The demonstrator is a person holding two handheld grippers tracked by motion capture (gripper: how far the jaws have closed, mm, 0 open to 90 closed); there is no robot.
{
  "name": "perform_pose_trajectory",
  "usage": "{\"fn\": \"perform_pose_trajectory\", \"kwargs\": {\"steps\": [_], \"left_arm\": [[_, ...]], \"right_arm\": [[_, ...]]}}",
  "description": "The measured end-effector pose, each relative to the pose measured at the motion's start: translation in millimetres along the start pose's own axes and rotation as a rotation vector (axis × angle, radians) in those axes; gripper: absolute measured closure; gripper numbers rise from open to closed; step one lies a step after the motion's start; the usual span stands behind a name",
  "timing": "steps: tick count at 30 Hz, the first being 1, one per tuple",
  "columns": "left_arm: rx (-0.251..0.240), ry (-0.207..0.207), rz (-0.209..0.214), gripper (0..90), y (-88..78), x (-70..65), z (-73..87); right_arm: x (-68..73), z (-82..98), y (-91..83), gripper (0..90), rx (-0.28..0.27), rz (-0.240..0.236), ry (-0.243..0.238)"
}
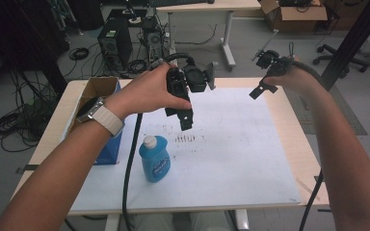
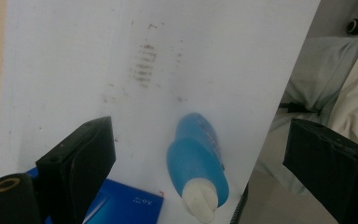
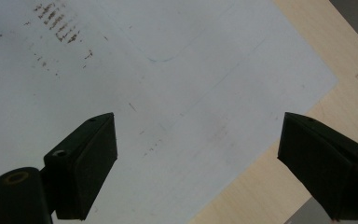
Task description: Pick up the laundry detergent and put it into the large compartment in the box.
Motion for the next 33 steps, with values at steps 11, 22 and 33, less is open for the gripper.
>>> {"fn": "perform_pose_trajectory", "kwargs": {"steps": [11,22,33], "left_arm": [[0.014,-0.026,-0.004,8.7,-3.2,0.9,1.0],[0.008,-0.175,-0.016,7.7,-17.3,2.5,5.8],[0.033,-0.321,-0.038,7.6,-28.7,5.3,21.2]], "right_arm": [[0.8,0.4,-0.7,11.8,0.001,0.005,-0.003],[2.7,1.3,-6.6,11.1,-0.008,0.012,-0.009],[8.6,-0.6,-6.0,10.9,-0.008,0.010,-0.019]]}}
Point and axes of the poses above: each handheld gripper's, and its own axes: y roughly forward along the jaws, z roughly out of its underside, x roughly to its left, the point moved 9 cm from there along y, roughly forward along the jaws, and after that the axes turned 9 degrees about -z, right-handed, at the moved point
